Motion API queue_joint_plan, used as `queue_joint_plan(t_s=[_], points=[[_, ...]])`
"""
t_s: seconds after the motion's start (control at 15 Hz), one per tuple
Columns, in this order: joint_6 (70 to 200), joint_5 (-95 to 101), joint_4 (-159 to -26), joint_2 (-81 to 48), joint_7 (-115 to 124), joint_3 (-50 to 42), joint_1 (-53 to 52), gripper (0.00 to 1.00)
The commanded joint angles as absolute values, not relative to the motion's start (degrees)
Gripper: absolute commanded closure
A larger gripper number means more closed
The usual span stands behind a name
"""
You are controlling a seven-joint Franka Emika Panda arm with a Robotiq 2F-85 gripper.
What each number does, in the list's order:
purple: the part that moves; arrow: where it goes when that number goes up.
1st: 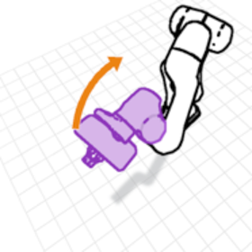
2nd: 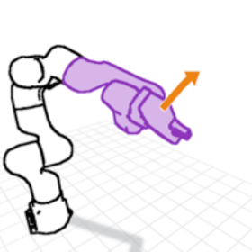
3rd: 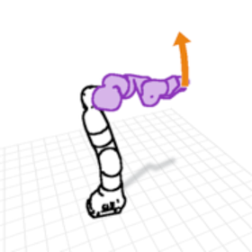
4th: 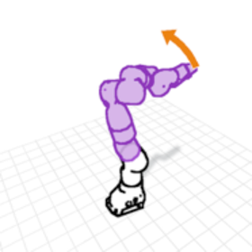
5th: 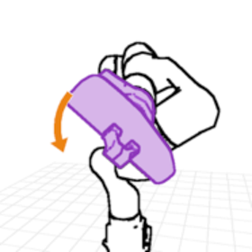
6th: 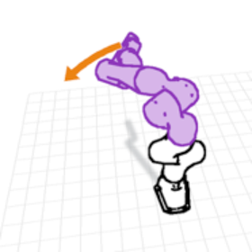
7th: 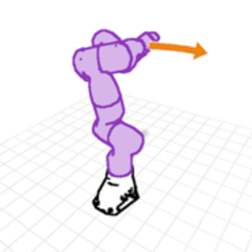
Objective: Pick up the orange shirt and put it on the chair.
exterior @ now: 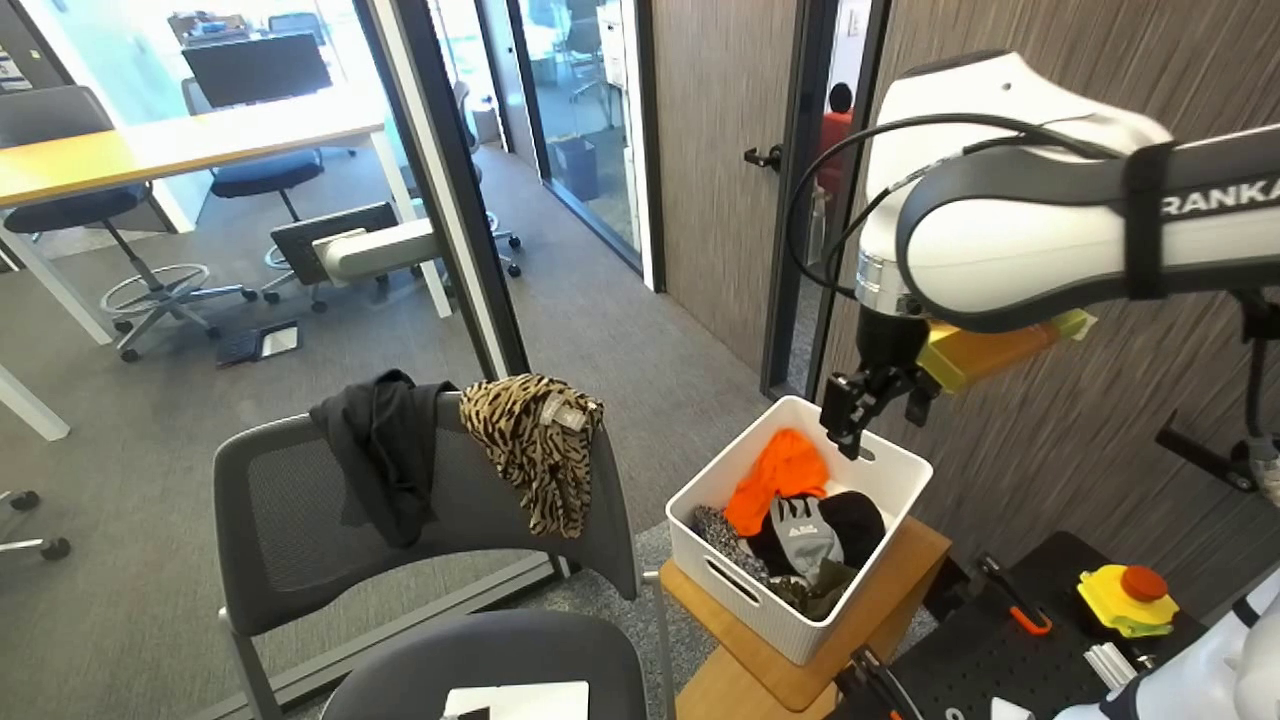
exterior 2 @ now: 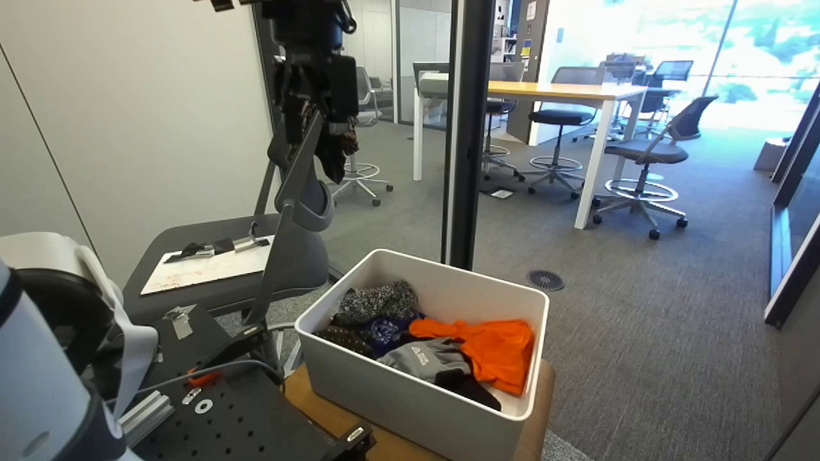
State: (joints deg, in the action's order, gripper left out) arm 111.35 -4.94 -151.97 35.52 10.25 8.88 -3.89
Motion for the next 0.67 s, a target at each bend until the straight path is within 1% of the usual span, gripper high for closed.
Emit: queue_joint_plan(t_s=[0.0, 0.27, 0.6], points=[[118.7, -3.9, -149.4, 25.2, 7.5, 6.9, -3.1, 0.00], [128.2, -6.7, -148.1, 15.5, 9.1, 4.4, -2.2, 0.00], [134.6, -19.2, -143.3, 2.5, 10.0, 0.9, -2.1, 0.00]])
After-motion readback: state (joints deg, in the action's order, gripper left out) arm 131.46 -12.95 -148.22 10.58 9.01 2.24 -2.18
